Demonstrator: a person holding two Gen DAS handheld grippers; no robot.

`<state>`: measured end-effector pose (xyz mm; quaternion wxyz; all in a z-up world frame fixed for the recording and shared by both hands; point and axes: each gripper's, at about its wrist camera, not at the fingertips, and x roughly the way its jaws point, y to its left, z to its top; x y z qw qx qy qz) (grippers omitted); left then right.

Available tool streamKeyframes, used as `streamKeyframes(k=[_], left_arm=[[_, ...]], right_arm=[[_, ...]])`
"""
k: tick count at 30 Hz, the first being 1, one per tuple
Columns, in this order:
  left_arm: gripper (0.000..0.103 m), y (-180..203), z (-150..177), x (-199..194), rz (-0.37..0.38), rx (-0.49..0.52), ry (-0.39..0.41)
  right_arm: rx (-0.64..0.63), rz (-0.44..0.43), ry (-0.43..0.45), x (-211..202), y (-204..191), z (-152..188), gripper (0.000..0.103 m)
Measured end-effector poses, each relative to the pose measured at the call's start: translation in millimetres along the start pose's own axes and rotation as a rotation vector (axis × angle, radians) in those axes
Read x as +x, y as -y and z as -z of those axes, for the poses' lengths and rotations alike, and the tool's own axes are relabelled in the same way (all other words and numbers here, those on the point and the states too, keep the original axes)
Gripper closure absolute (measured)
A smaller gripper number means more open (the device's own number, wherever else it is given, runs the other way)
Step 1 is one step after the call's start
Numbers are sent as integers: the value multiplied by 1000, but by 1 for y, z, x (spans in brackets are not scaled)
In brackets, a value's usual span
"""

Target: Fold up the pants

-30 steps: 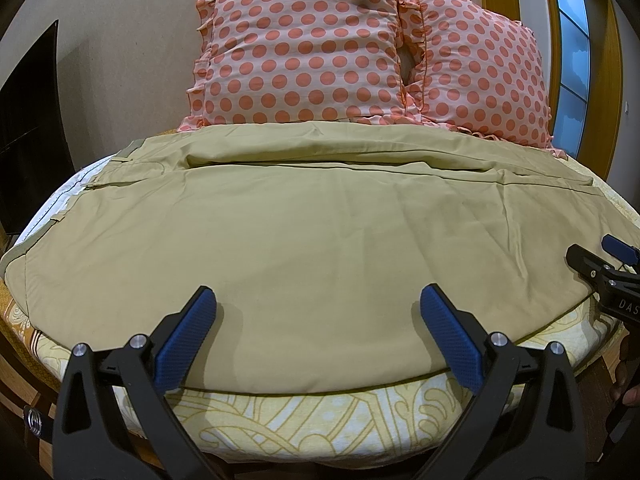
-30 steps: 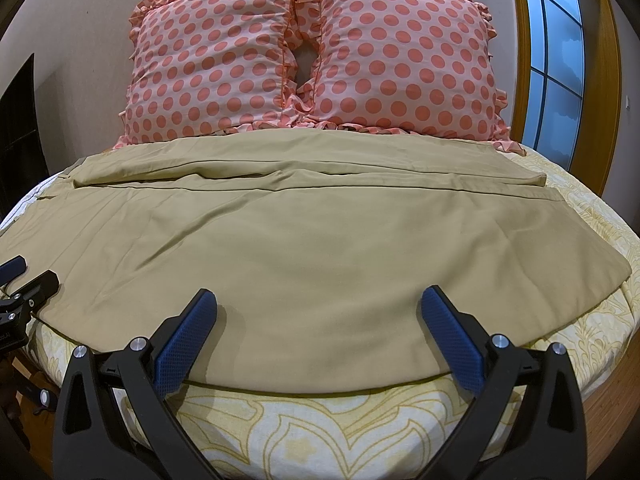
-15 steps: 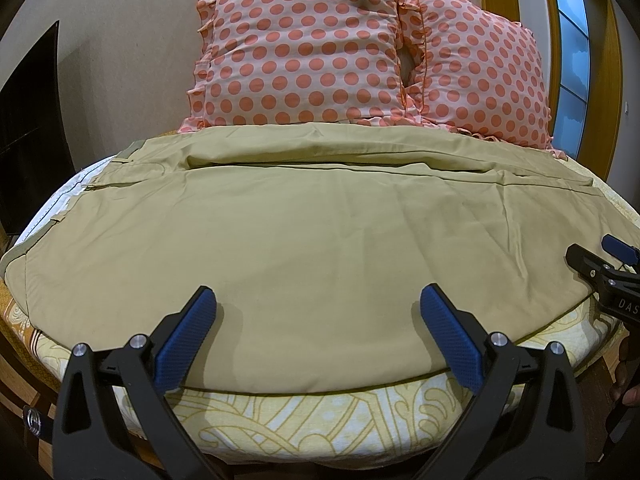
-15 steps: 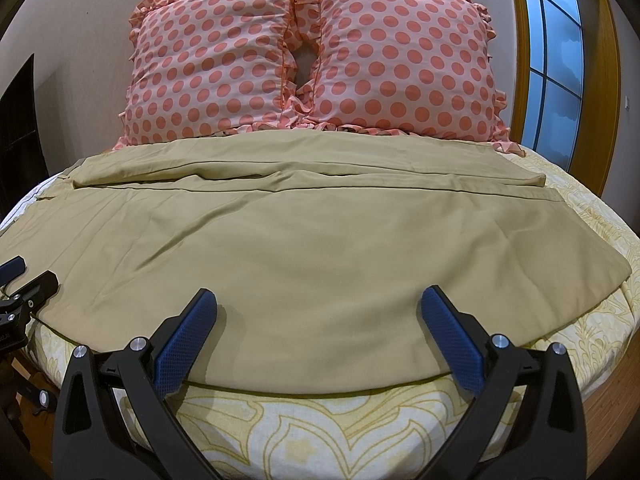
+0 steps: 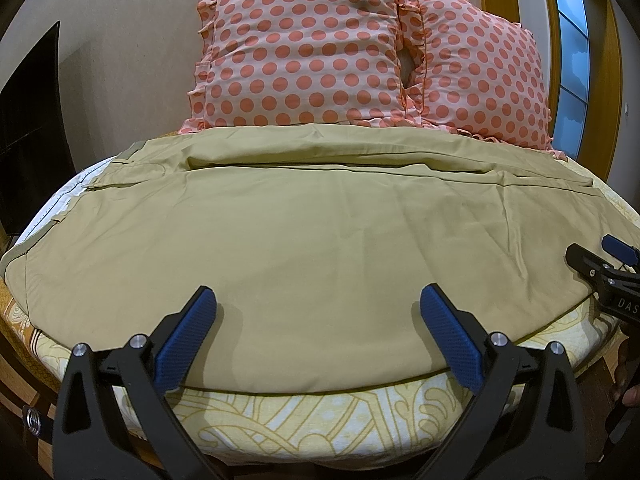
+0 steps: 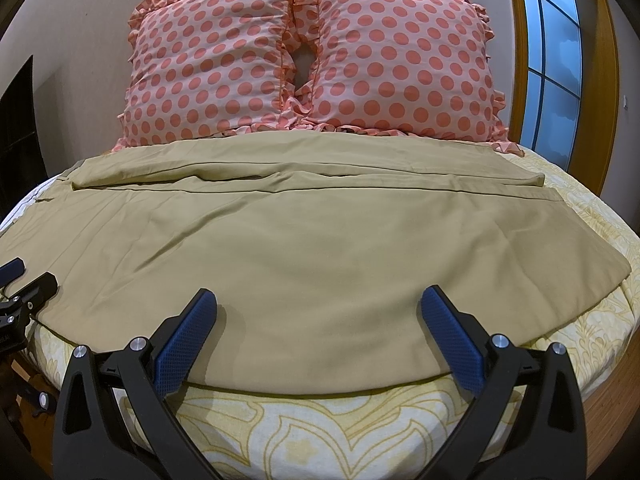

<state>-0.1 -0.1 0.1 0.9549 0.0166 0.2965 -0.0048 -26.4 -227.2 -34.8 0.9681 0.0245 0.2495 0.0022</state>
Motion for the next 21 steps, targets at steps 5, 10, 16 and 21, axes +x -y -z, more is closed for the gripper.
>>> streamKeyframes(k=[5, 10, 16, 21], left_arm=[[2, 0, 0, 0, 0, 0, 1], [2, 0, 0, 0, 0, 0, 2], [2, 0, 0, 0, 0, 0, 2], [2, 0, 0, 0, 0, 0, 3]], right_arm=[[1, 0, 1, 0, 0, 0, 1], [2, 2, 12, -1, 3, 0, 1], [2, 3, 14, -2, 0, 0, 1], [3, 5, 21, -3, 1, 1, 1]])
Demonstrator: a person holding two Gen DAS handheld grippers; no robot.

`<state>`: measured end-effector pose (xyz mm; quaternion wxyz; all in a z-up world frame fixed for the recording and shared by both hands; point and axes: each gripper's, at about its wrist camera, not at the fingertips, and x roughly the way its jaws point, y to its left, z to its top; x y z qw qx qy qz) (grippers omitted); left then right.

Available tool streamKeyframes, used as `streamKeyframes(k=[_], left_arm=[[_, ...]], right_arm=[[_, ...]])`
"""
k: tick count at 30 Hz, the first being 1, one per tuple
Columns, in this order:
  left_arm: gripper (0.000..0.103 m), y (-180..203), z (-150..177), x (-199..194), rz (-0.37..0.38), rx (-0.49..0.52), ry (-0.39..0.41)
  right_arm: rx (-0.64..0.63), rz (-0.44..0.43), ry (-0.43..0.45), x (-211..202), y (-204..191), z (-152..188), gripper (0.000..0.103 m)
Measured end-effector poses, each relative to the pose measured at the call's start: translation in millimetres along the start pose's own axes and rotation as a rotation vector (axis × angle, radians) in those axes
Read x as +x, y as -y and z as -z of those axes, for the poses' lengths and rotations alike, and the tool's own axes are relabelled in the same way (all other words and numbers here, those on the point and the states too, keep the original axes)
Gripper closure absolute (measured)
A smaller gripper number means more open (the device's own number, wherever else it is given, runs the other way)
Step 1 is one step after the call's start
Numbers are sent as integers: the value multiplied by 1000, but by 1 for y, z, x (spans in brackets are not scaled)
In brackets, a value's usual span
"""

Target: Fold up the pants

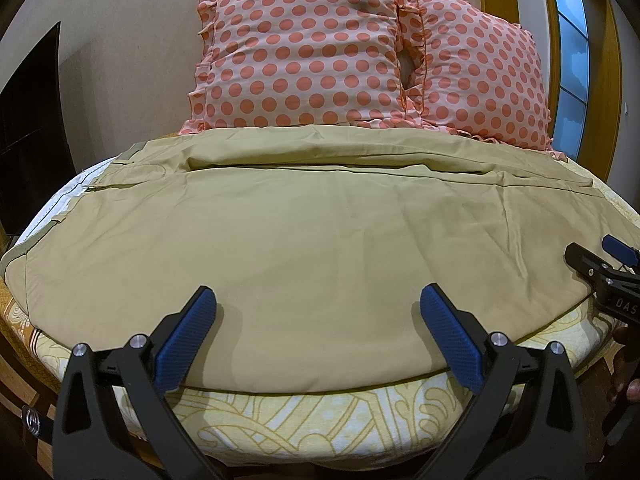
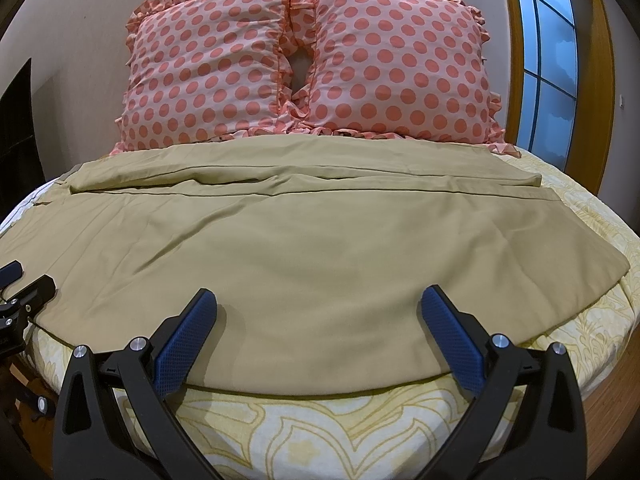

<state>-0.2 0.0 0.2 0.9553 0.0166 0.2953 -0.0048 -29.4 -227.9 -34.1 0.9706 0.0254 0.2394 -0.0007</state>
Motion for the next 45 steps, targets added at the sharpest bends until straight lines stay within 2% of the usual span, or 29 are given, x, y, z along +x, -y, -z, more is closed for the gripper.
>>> streamKeyframes(k=[10, 12, 13, 15, 18, 20, 23, 24, 26, 28, 31, 33, 35, 37, 39, 40, 41, 42, 43, 45], left_arm=[[2, -1, -5, 2, 7, 6, -29], [2, -2, -9, 3, 15, 11, -47], [2, -3, -11, 5, 19, 13, -61], [2, -6, -15, 6, 11, 7, -81], [2, -27, -34, 6, -52, -46, -66], [2, -36, -43, 7, -86, -72, -46], [2, -49, -57, 15, -139, -107, -31], [2, -54, -61, 20, -150, -116, -35], [2, -59, -65, 28, -168, -119, -45], [2, -62, -64, 30, -180, -114, -47], [2, -63, -63, 35, -173, -108, -58], [2, -64, -61, 32, -162, -105, -46], [2, -63, -62, 33, -155, -93, -55], [2, -61, -61, 35, -140, -85, -66], [2, -62, -61, 35, -135, -88, -68], [2, -62, -61, 35, -134, -94, -66], [2, -63, -61, 35, -129, -105, -66], [2, -64, -61, 35, -123, -114, -65], [2, -66, -61, 35, -117, -126, -64], [2, -70, -60, 33, -104, -155, -61]], right_arm=[[-21, -24, -15, 5, 3, -5, 1], [-31, -43, -43, 6, 4, -9, 1], [-32, -65, -88, 8, 8, -16, 1], [8, -84, -117, 8, 20, -29, 1], [135, -63, -76, 11, 61, -77, 1], [218, 2, -90, 33, 91, -114, 1], [329, 107, -170, 93, 130, -162, 1], [384, 156, -218, 125, 146, -178, 2], [469, 196, -275, 164, 169, -192, 23], [584, 233, -349, 212, 192, -205, 30], [684, 335, -374, 257, 215, -218, 30], [700, 404, -379, 276, 221, -223, 30], [676, 488, -402, 294, 225, -222, 30], [581, 566, -423, 304, 220, -222, 32], [523, 540, -388, 302, 214, -219, 43], [508, 520, -366, 297, 214, -215, 64], [494, 511, -350, 291, 213, -211, 75], [500, 471, -319, 281, 218, -203, 80], [512, 452, -303, 273, 221, -197, 91], [590, 347, -263, 261, 235, -187, 97]])
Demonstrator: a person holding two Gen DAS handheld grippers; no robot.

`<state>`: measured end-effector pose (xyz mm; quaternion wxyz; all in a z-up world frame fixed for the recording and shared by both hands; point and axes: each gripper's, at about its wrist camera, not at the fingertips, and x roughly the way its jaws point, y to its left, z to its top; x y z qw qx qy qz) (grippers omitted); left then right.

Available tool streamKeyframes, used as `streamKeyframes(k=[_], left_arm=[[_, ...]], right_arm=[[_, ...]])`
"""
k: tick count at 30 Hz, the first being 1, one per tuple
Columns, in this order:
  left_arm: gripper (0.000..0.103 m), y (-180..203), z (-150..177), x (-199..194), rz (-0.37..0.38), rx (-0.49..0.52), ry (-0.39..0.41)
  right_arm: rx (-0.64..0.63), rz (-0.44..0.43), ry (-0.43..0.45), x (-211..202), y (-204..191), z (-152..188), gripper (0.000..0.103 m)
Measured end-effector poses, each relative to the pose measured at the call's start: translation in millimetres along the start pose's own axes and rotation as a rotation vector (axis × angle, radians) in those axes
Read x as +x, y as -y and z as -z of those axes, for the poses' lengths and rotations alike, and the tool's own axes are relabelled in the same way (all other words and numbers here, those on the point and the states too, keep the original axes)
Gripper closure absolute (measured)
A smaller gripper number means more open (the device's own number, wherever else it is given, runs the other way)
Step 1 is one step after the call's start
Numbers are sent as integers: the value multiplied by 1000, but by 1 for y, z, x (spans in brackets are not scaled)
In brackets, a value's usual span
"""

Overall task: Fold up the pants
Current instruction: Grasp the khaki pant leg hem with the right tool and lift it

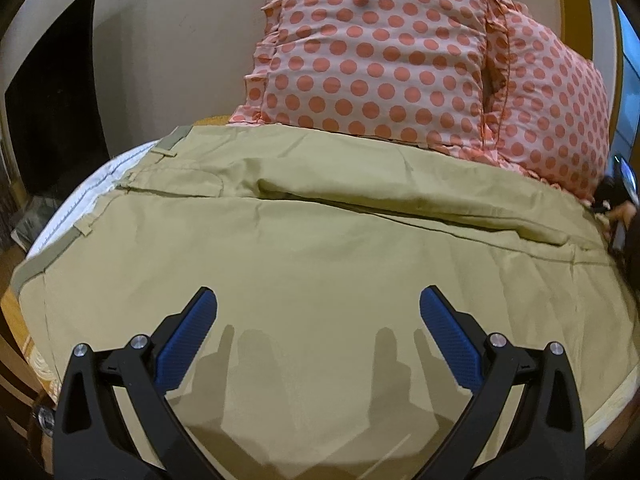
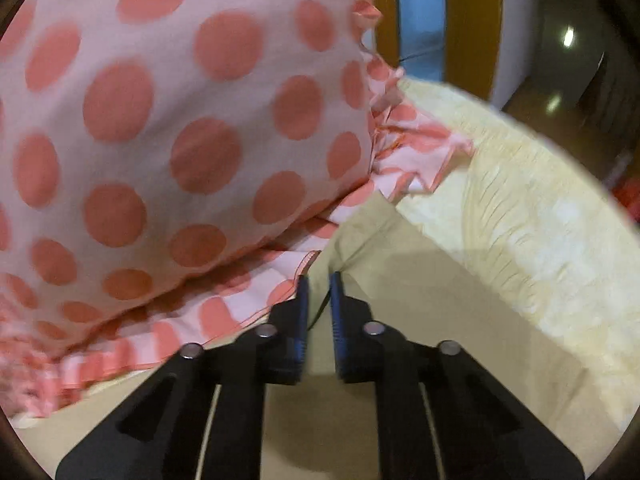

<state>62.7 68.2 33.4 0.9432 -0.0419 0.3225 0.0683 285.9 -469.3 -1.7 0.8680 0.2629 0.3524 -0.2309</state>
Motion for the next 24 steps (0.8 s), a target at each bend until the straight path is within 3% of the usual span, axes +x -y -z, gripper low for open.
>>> streamKeyframes(k=[3, 6, 10, 12, 15, 18, 20, 24], left_arm=[[2, -10, -1, -9, 14, -37, 21], [2, -24, -3, -26, 55, -96, 93], [2, -41, -12, -40, 91, -177, 160], [2, -46, -21, -41, 127, -204, 176], [2, -51, -40, -37, 175, -207, 201], [2, -55, -63, -20, 180, -192, 175], [2, -61, -78, -3, 195, -193, 138], [2, -78, -103, 38, 209, -260, 36]], right_arm=[[164, -248, 32, -25, 42, 11, 98], [211, -492, 107, -88, 83, 41, 98], [288, -678, 134, -154, 133, 83, 99], [329, -665, 121, -172, 160, 118, 99], [376, -603, 46, -164, 181, 147, 98], [402, -579, -20, -137, 189, 150, 95], [426, -573, -50, -133, 187, 150, 80], [426, -576, -51, -130, 185, 150, 75]])
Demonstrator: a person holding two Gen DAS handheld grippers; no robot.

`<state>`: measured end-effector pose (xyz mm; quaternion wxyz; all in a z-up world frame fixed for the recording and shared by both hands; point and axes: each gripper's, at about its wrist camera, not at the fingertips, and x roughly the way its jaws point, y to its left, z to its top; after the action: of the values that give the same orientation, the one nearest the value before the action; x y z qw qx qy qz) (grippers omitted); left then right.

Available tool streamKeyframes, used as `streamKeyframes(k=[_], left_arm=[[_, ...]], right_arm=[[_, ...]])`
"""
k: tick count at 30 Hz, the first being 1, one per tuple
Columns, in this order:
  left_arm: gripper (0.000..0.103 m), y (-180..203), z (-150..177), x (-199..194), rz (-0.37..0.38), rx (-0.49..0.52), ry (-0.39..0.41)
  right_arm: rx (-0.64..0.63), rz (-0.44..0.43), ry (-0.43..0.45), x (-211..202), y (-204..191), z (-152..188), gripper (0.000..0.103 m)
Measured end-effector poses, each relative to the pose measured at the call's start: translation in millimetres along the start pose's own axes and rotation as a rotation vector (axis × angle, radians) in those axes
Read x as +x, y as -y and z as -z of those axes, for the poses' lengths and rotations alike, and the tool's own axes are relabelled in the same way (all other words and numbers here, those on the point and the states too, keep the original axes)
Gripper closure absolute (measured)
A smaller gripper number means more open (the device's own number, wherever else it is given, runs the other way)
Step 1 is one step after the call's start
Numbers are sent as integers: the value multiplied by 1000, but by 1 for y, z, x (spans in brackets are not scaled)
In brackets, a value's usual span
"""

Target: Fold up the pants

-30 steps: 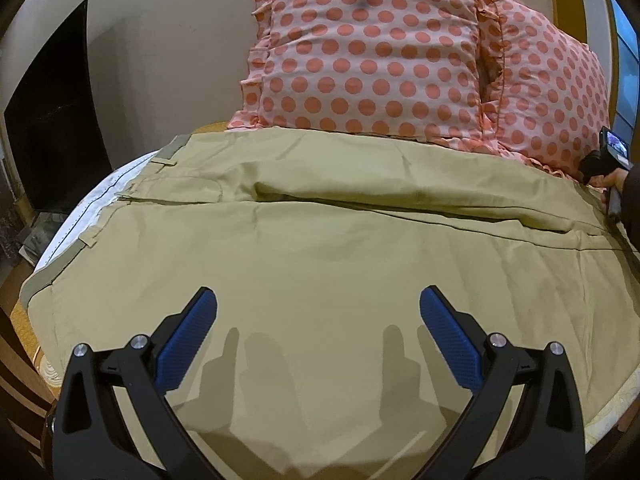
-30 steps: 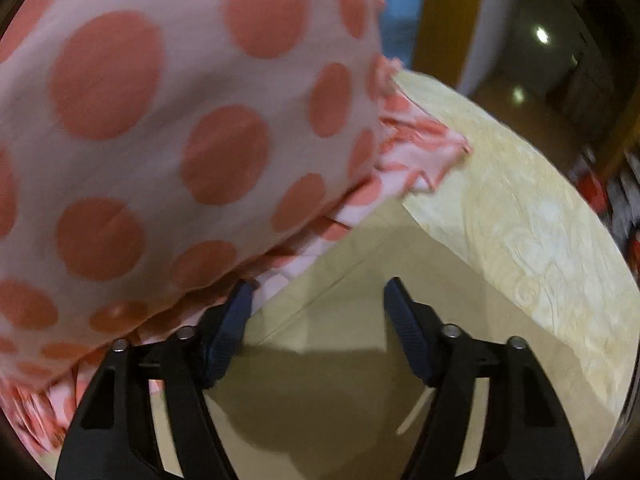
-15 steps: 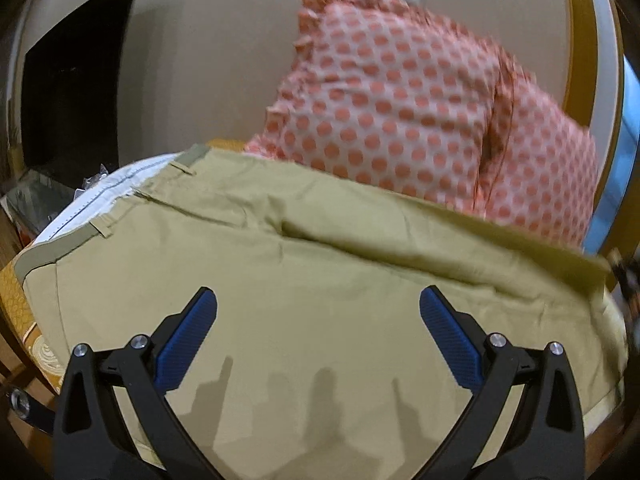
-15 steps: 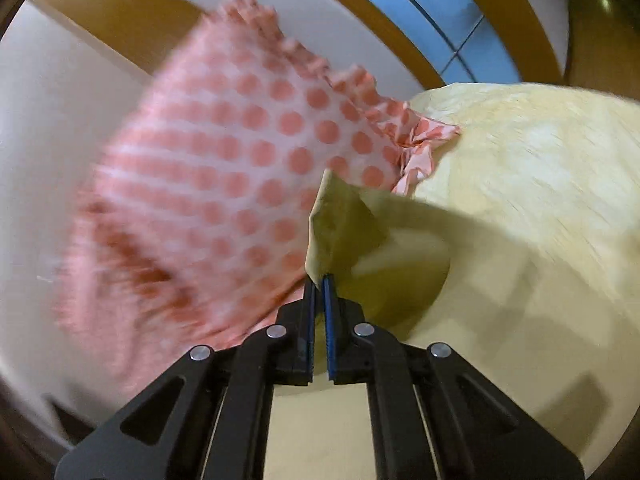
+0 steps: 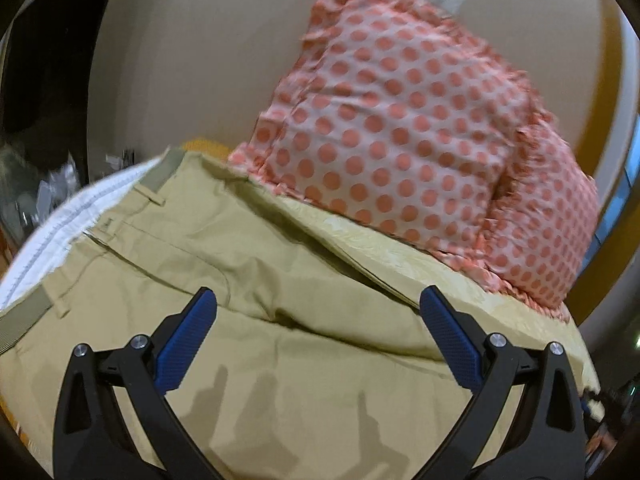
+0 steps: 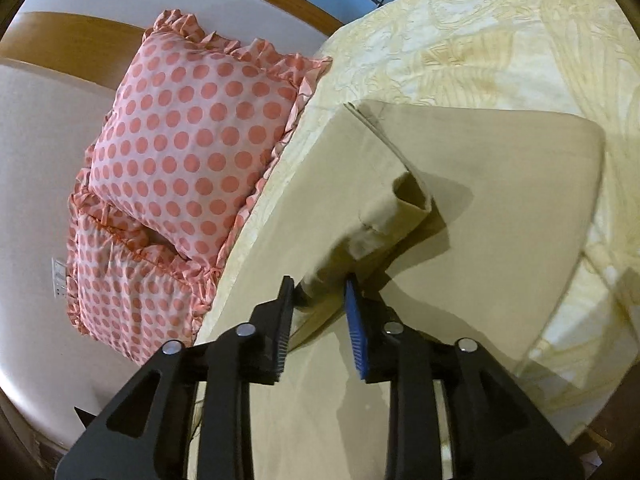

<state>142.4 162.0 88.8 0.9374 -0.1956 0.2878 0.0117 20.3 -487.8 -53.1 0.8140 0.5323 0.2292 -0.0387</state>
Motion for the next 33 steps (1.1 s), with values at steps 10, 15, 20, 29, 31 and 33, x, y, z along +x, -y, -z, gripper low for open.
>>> streamKeyframes(k=[10, 15, 20, 29, 31, 33], left_arm=[[2, -27, -58, 103, -61, -209, -177], [9, -19, -72, 168, -182, -181, -313], [100, -22, -69, 183, -170, -146, -331], [101, -26, -53, 61, -95, -93, -180], [101, -24, -51, 55, -104, -89, -185], [101, -26, -49, 52, -110, -95, -186]], right_arm=[[75, 35, -34, 8, -1, -11, 74], [0, 87, -18, 13, -11, -9, 75], [-15, 21, 34, 17, 2, -9, 103], [0, -31, 108, -29, 13, -25, 100], [48, 5, 10, -29, 17, -19, 70], [48, 3, -33, -28, 16, -9, 62]])
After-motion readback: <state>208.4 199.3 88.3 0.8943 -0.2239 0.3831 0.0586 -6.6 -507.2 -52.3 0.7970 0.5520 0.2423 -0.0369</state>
